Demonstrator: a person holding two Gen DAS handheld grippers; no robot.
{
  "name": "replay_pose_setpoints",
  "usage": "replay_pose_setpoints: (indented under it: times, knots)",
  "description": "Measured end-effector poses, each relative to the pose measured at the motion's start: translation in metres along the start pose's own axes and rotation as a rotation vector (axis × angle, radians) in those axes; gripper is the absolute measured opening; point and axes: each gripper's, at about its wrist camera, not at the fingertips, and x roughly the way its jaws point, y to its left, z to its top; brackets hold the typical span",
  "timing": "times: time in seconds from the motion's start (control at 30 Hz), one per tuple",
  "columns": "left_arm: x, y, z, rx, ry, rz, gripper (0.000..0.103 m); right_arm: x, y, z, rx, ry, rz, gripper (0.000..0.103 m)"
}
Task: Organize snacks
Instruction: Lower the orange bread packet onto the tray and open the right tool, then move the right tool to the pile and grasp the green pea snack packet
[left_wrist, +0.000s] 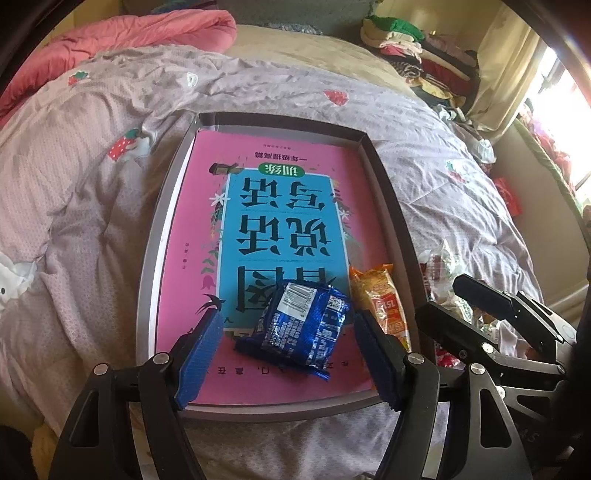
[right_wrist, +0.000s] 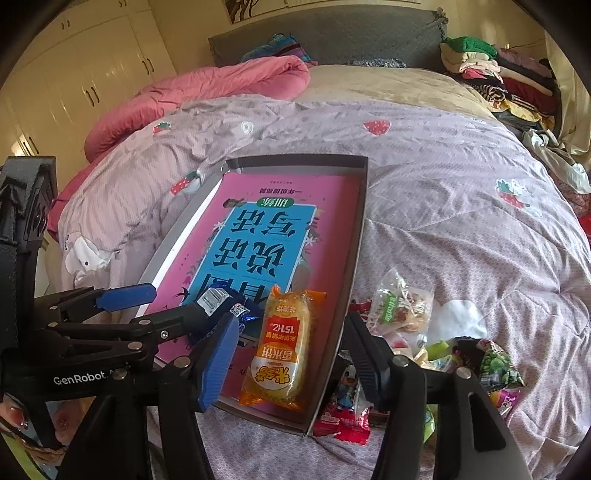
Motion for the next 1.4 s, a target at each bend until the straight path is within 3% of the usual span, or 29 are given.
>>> replay_pose_setpoints:
  times: [0.47, 1.4]
  knots:
    - [-0.019, -0.019, 0.002, 0.015, -0.032, -0.015, 0.078, -0.032, -0.016, 0.001, 0.035, -0.092, -0.055, 0.077]
    - [-0.044, -0.091, -0.001, 0.151, -0.054, -0.082, 0.078, -0.095, -0.078, -0.017, 0.146, -0.191, -0.143, 0.083]
